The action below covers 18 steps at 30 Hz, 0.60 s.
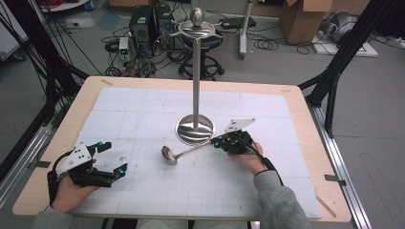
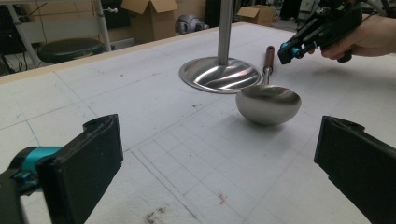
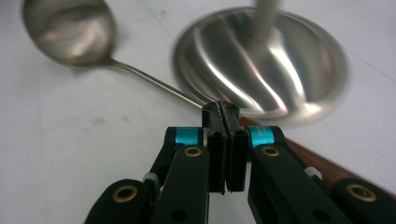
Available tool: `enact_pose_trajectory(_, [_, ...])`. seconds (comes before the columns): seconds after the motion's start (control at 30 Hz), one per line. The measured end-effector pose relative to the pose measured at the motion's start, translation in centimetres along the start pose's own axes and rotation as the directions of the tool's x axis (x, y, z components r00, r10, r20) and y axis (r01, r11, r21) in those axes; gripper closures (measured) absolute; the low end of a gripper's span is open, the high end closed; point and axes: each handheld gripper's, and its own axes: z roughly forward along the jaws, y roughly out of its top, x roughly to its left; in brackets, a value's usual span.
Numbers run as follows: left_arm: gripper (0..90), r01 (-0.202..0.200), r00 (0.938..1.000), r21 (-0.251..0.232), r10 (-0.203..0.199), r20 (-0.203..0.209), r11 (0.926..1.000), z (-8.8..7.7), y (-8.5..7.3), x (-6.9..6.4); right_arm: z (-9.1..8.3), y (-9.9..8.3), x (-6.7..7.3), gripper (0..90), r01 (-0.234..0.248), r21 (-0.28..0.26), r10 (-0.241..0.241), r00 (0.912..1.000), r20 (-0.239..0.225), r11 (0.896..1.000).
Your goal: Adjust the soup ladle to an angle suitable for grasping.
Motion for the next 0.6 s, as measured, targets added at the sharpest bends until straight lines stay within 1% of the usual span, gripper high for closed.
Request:
enact_pose_trajectory(0.07, [1.7,0.002,1.0,-0.004,-0.002,-0.004,1.0,-0.1,0.0,0.1,1.2,0.7,0.9,89.7,0.012,0.0,-0.012,0.9993,-0.036,1.0])
enact_pose_trajectory(0.13, [1.7,0.01,0.9999,-0.001,-0.01,-0.008,0.9999,-0.1,-0.1,0.1,2.2,1.3,1.8,89.7,0.03,0.012,-0.029,0.9978,-0.06,0.999])
enact_pose_trajectory(0.17, [1.7,0.013,0.9999,-0.002,-0.013,-0.009,0.9999,-0.1,-0.1,0.1,2.7,1.6,2.1,89.7,0.041,0.015,-0.039,0.9957,-0.083,0.999])
enact_pose_trajectory(0.23, [1.7,0.008,0.9999,0.002,-0.008,-0.007,1.0,-0.2,-0.1,0.2,3.4,2.0,2.6,89.7,0.032,0.007,-0.032,0.9959,-0.085,0.999])
enact_pose_trajectory(0.3, [1.7,0.009,0.9999,0.0,-0.009,-0.007,1.0,-0.2,-0.1,0.1,3.8,2.2,2.9,89.7,0.025,0.008,-0.024,0.9963,-0.083,1.0])
enact_pose_trajectory(0.33, [1.7,0.011,0.9999,0.002,-0.011,-0.005,0.9999,-0.1,-0.1,0.1,3.9,2.3,2.9,89.7,0.027,0.006,-0.027,0.9963,-0.081,1.0])
enact_pose_trajectory(0.4, [1.7,0.012,0.9999,0.004,-0.012,-0.006,0.9999,-0.1,-0.2,0.1,4.1,2.4,3.0,89.7,0.018,0.009,-0.017,0.9969,-0.077,1.0])
enact_pose_trajectory(0.43, [1.7,0.013,0.9999,0.007,-0.013,-0.006,0.9999,-0.1,-0.2,0.1,4.2,2.5,3.0,89.7,0.023,0.003,-0.023,0.9972,-0.071,1.0])
enact_pose_trajectory(0.5, [1.7,0.01,0.9999,0.009,-0.01,-0.006,0.9999,-0.1,-0.2,0.1,4.4,2.6,3.0,89.7,0.011,0.004,-0.011,0.9973,-0.073,1.0])
enact_pose_trajectory(0.53, [1.7,0.009,0.9999,0.01,-0.009,-0.006,0.9999,-0.1,-0.2,0.1,4.5,2.6,3.0,89.7,0.019,0.005,-0.018,0.9972,-0.073,1.0])
enact_pose_trajectory(0.6, [1.7,0.015,0.9999,0.008,-0.015,-0.008,0.9999,-0.2,-0.2,0.1,5.0,2.7,3.1,89.7,0.015,0.008,-0.014,0.9972,-0.074,1.0])
